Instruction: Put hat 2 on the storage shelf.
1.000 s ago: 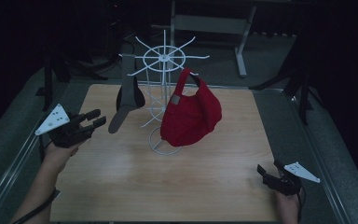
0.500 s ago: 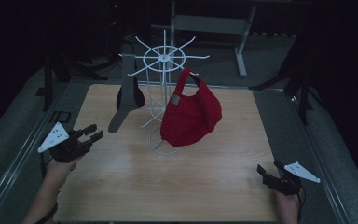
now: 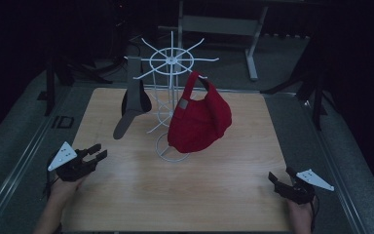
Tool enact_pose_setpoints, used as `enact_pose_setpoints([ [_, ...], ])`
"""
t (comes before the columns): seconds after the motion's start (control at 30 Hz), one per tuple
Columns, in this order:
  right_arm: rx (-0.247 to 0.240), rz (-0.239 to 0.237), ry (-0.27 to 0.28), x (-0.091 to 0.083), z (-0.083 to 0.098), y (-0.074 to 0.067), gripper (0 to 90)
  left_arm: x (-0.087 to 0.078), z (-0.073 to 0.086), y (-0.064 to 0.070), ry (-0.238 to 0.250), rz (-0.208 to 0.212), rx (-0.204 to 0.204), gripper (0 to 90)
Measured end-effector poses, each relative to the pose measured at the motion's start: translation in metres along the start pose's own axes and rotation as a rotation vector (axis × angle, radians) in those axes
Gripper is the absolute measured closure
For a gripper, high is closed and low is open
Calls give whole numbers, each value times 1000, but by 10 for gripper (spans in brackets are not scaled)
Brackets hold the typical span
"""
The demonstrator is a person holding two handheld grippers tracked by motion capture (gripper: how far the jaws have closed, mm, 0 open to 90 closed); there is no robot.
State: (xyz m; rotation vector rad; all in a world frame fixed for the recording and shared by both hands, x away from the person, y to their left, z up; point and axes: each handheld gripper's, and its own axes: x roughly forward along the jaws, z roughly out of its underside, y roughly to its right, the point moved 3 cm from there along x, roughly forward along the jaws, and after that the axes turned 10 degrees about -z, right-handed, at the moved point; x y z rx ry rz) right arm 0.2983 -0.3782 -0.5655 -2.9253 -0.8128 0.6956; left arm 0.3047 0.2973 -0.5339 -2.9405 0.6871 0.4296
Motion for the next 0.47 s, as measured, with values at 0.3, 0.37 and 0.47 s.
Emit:
enact_pose_setpoints([
  [0.3,-1,0,-4,0,0,0,183,0,9,-1,-5,-5,-22,608],
  [0.37,-2,0,-6,1,0,0,183,0,10,-2,-8,-3,-20,607],
  [0.47,-2,0,-5,0,0,0,183,0,10,-2,-4,-4,-23,592],
])
